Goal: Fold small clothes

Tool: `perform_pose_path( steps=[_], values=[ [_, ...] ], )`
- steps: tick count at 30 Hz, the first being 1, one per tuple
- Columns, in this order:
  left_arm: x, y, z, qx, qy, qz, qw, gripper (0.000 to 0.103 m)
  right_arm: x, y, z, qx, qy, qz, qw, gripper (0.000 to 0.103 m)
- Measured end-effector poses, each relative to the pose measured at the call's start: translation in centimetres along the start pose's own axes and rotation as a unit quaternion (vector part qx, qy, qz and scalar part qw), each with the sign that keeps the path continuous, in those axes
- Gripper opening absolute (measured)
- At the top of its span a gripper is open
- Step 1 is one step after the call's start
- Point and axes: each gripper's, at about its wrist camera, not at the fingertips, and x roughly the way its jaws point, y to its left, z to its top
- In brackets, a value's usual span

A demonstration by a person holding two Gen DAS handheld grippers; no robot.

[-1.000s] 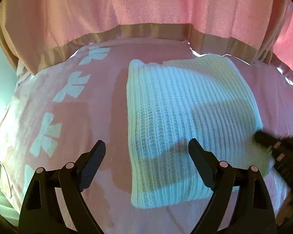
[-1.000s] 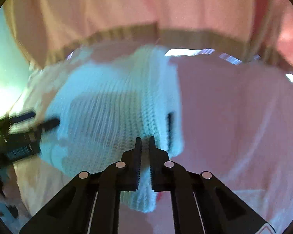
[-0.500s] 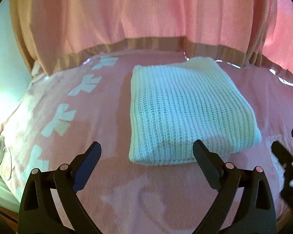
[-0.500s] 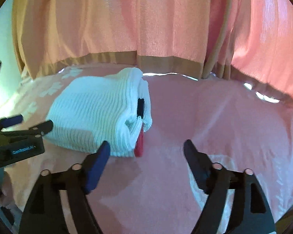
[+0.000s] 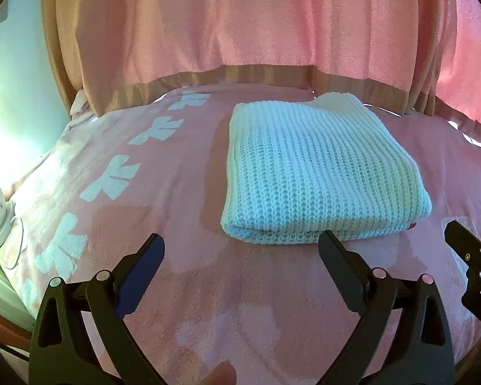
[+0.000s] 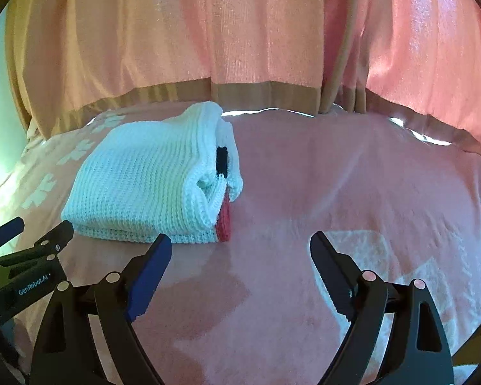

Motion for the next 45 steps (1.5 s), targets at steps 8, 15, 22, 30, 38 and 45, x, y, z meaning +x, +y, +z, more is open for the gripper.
perform_pose_path(
  steps=[8, 15, 22, 30, 38, 45],
  values=[
    [-0.1, -0.3, -0.2, 0.003, 0.001, -0.003, 1.0000, 0.094, 0.1, 1.4, -0.7, -0.023, 0.002, 0.004, 1.000, 0.086],
    [0.0, -0.4, -0.1, 0.005, 0.002, -0.005, 1.0000, 0.096, 0.3, 2.0, -1.0, -0.032, 0.004, 0.006, 0.999, 0.086],
    [0.2, -0.6, -0.3, 0.008, 0.009, -0.005, 0.9999, 0.098, 0.3, 2.0, -1.0, -0.031, 0.007, 0.009, 0.999, 0.086],
    [0.2, -1.4, -0.9, 0.019, 0.010, -0.004, 0.9998, 0.098, 0.3, 2.5, -1.5, -0.036, 0.009, 0.011, 0.999, 0.086],
    [0.4, -1.3, -0.7, 0.020, 0.013, -0.004, 0.9997, 0.098, 0.4, 2.3, -1.4, -0.036, 0.007, 0.012, 0.999, 0.086],
    [0.3, -1.3, -0.6, 0.017, 0.006, 0.001, 0.9998, 0.098, 0.3, 2.3, -1.4, -0.036, 0.003, 0.012, 0.999, 0.086]
  ],
)
